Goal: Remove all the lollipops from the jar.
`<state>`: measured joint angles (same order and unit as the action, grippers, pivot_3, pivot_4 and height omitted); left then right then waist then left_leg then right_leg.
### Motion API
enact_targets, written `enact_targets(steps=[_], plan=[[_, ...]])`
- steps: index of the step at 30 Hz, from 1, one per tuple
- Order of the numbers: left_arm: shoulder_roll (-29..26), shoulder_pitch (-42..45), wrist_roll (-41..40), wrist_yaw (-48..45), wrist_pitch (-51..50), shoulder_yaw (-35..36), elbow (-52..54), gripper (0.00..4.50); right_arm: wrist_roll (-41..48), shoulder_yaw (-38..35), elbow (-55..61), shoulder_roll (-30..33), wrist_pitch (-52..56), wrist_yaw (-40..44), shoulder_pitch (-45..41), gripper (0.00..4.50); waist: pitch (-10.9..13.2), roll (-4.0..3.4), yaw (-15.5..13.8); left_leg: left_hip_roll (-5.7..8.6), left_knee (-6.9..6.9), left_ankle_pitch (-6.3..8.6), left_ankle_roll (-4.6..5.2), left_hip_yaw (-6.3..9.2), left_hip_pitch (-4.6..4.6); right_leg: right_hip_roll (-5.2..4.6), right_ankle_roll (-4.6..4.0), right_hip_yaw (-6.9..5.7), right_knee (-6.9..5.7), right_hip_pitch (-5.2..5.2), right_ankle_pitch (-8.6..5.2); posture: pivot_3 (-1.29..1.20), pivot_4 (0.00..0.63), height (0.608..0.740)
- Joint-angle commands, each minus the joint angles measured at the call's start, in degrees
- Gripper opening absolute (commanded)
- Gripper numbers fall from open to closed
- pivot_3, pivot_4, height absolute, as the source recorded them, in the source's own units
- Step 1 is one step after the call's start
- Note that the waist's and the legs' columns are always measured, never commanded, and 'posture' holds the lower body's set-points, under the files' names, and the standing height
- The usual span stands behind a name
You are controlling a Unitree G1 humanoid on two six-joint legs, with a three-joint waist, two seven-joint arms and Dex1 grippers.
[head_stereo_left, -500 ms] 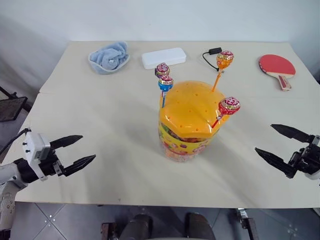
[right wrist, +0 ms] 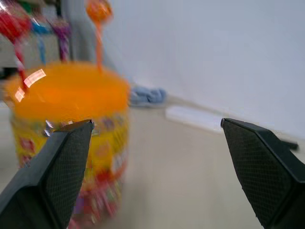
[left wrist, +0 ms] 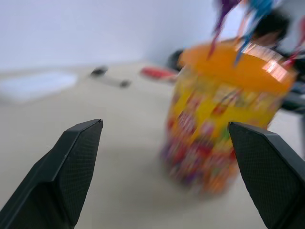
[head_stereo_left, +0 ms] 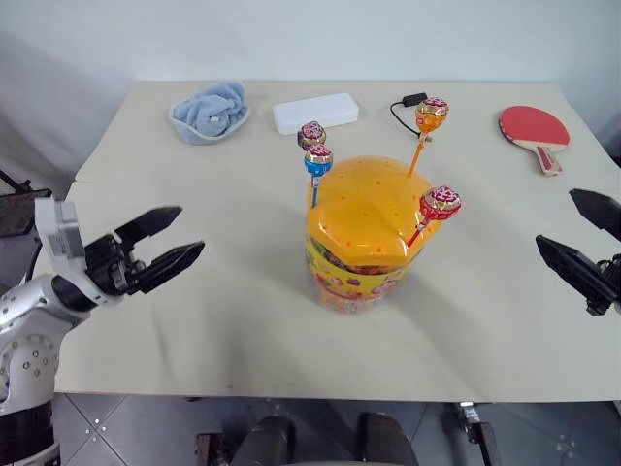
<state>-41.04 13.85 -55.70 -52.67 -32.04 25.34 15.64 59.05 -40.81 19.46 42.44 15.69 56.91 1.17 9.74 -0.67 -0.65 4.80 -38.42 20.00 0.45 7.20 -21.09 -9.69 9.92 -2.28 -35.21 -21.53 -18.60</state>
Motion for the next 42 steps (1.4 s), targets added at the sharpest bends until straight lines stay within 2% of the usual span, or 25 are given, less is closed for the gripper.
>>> enact_targets(steps=[1, 4, 8, 11, 15, 20, 25, 31, 35, 39, 42], plan=[[-1.1, 7.2, 0.4, -1.1, -0.9, -4.8, 0.3, 4.46, 2.4, 0.3, 6.1, -0.8, 0.9, -0.9, 1.3, 4.48, 0.0, -0.01, -0.2, 0.0, -0.04, 0.0, 0.0, -0.01, 0.0, 0.02, 0.0, 0.0, -0.02, 0.0, 0.0, 0.0, 0.15, 0.74], [-0.1, 15.3, 2.0, -2.7, -0.7, -9.0, -3.2, 4.46, -3.6, 2.2, 4.1, -1.1, -2.6, 2.2, 1.9, 4.48, 0.0, 0.02, -0.4, 0.21, -0.11, 0.01, -0.01, -0.06, 0.0, 0.08, 0.01, 0.01, -0.11, -0.01, 0.0, 0.0, 0.15, 0.74], [0.6, 21.3, 3.9, -6.2, -0.5, -13.3, -6.4, 4.46, -6.1, 2.8, 1.4, -1.1, -4.1, 3.6, 1.7, 4.48, 0.0, 0.02, -0.3, 0.29, -0.14, 0.03, 0.0, -0.05, 0.01, 0.07, 0.01, 0.06, -0.25, -0.06, 0.0, 0.0, 0.15, 0.74], [2.7, 24.6, 6.8, -5.3, 1.0, -14.9, -9.7, 4.46, -7.1, 3.3, 1.0, -1.8, -4.9, 4.3, 2.3, 4.48, 0.0, 0.03, -0.1, 0.28, -0.13, 0.02, 0.0, -0.04, 0.0, 0.08, 0.01, 0.03, -0.26, -0.07, 0.0, 0.0, 0.15, 0.74], [5.8, 28.4, 10.8, -6.3, 2.9, -17.7, -14.8, 3.65, -7.1, 3.3, 1.6, -2.9, -5.1, 3.5, 2.7, 4.5, 0.0, 0.03, 0.0, 0.29, -0.2, 0.02, 0.0, -0.04, -0.01, 0.08, 0.02, 0.02, -0.3, -0.07, 0.01, 0.0, 0.15, 0.74], [9.4, 32.6, 11.0, -9.0, 2.6, -19.7, -17.8, 2.18, -6.5, 2.1, 2.1, -2.7, -5.2, 3.5, 3.5, 4.5, 0.0, 0.07, -0.2, 0.31, -0.27, 0.03, 0.01, 0.0, -0.05, 0.08, 0.03, 0.01, -0.34, -0.07, 0.01, 0.0, 0.15, 0.74], [13.2, 37.1, 12.4, -10.0, 3.4, -20.6, -22.6, 2.18, -4.5, 1.1, 4.3, -1.9, -4.5, 3.2, 3.6, 4.5, 0.0, 0.08, -0.4, 0.33, -0.4, 0.03, 0.01, 0.0, -0.09, 0.08, 0.05, 0.01, -0.34, -0.06, 0.02, 0.0, 0.15, 0.74], [15.1, 39.5, 15.7, -12.7, 4.4, -22.8, -26.9, 2.18, -3.9, 2.3, 7.2, -2.9, -4.3, 1.8, 4.3, 4.5, 0.1, 0.12, -0.4, 0.33, -0.4, 0.03, 0.01, -0.01, -0.09, 0.08, 0.07, -0.03, -0.36, -0.06, 0.03, 0.0, 0.15, 0.74], [16.9, 41.3, 17.1, -12.5, 6.2, -22.1, -30.1, 1.36, -3.8, 2.4, 7.6, -3.0, -4.8, 0.8, 3.4, 4.5, 0.1, 0.17, -0.5, 0.33, -0.43, 0.03, 0.01, -0.01, -0.1, 0.08, 0.07, -0.03, -0.38, -0.06, 0.03, 0.0, 0.15, 0.74], [16.8, 41.7, 16.4, -14.9, 5.0, -22.0, -30.0, 0.14, -2.8, 2.9, 9.2, -3.1, -4.6, -0.3, 2.6, 4.5, 0.1, 0.19, -0.5, 0.34, -0.47, 0.04, 0.02, 0.0, -0.12, 0.08, 0.1, -0.03, -0.38, -0.06, 0.05, 0.0, 0.15, 0.74], [14.6, 44.8, 15.4, -15.7, 5.9, -18.1, -33.5, 0.06, -0.1, 4.0, 10.7, -3.6, -3.6, -3.0, 0.6, 4.5, 0.2, 0.28, -0.5, 0.33, -0.47, 0.03, 0.02, 0.0, -0.11, 0.08, 0.1, -0.03, -0.39, -0.06, 0.05, 0.0, 0.15, 0.74]])
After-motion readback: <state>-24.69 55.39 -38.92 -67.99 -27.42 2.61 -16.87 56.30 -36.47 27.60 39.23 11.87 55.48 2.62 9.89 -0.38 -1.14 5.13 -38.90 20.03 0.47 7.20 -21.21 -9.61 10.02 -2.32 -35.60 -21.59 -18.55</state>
